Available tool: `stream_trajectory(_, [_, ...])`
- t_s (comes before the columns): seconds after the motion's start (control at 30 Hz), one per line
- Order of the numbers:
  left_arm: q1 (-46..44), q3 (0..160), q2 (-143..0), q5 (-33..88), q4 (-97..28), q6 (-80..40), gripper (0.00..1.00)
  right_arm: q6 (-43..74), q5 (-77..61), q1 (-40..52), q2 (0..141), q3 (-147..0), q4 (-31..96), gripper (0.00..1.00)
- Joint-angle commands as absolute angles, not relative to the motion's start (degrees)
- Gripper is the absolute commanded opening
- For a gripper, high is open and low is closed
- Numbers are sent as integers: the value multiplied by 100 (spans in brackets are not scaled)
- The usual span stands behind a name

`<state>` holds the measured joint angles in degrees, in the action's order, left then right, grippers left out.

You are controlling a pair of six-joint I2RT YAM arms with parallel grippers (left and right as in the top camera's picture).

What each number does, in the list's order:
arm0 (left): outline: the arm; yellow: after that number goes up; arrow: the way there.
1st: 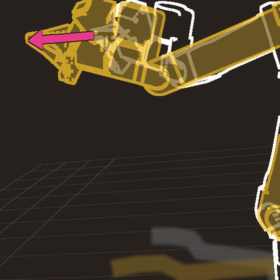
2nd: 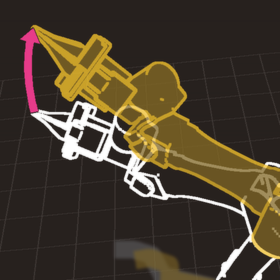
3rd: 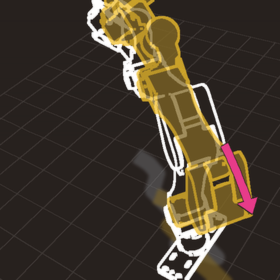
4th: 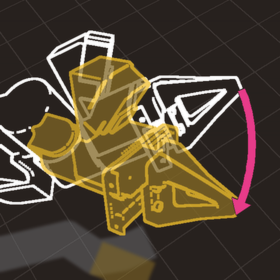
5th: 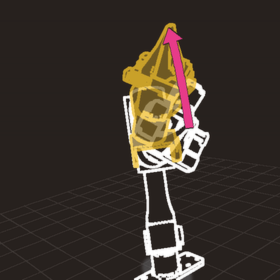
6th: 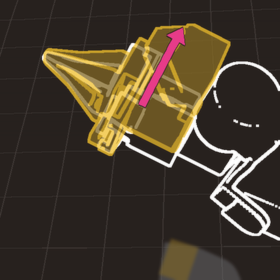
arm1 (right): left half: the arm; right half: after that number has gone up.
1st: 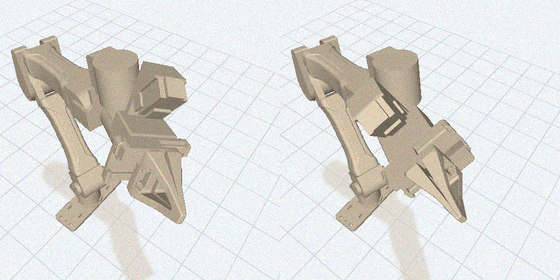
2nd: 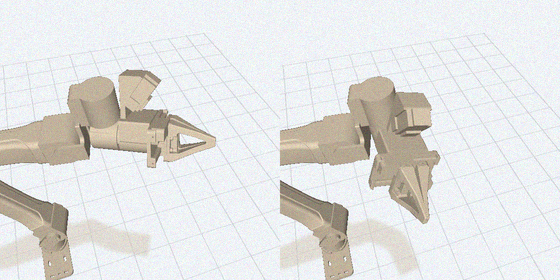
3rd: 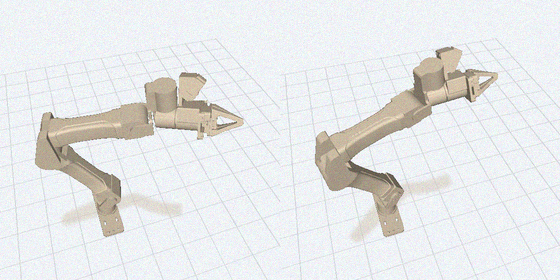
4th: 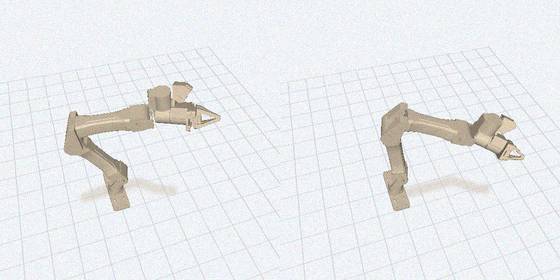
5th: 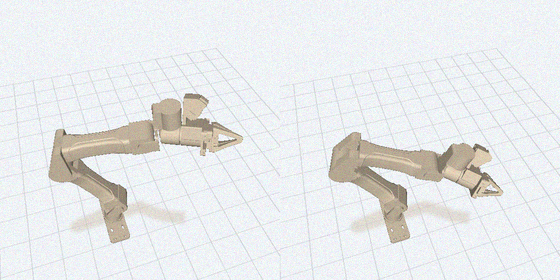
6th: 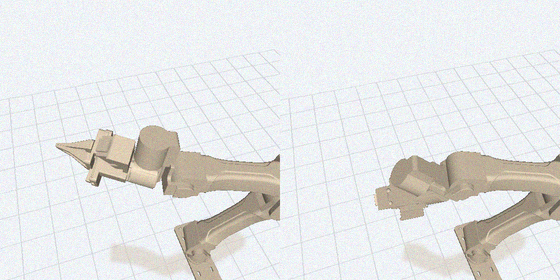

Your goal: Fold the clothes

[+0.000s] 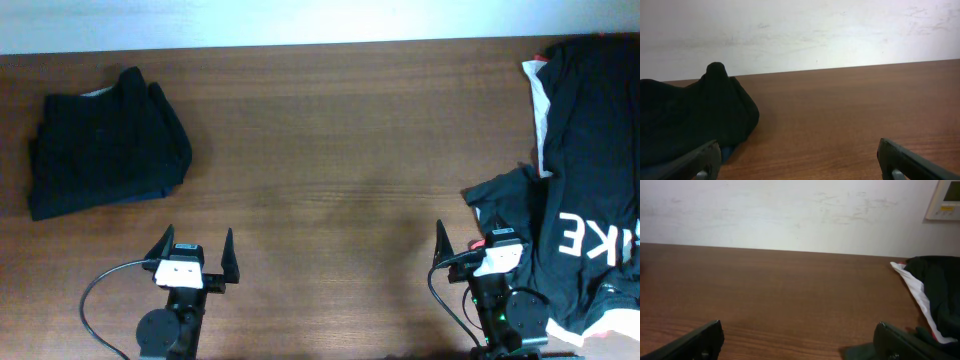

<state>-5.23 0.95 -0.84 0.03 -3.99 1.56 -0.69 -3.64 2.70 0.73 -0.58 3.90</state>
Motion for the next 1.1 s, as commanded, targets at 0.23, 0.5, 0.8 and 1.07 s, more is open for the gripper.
stream_trajectory(0.23, [-510,54,-67,73,-471,242,99,-106,-292,305,32,-32,416,99])
stream_trajectory(0.5, [-510,176,-69,412,-622,23,99,185,-530,298,58,-163,607,99])
stream_trajectory(0.8, [-510,1044,-945,412,-1511,-43,99,392,-381,298,1092,-1380,1643,99])
stream_trajectory(1.07, [-510,2171,-2759,414,-1627,-40,99,386,-379,292,3610,-3081,2434,99])
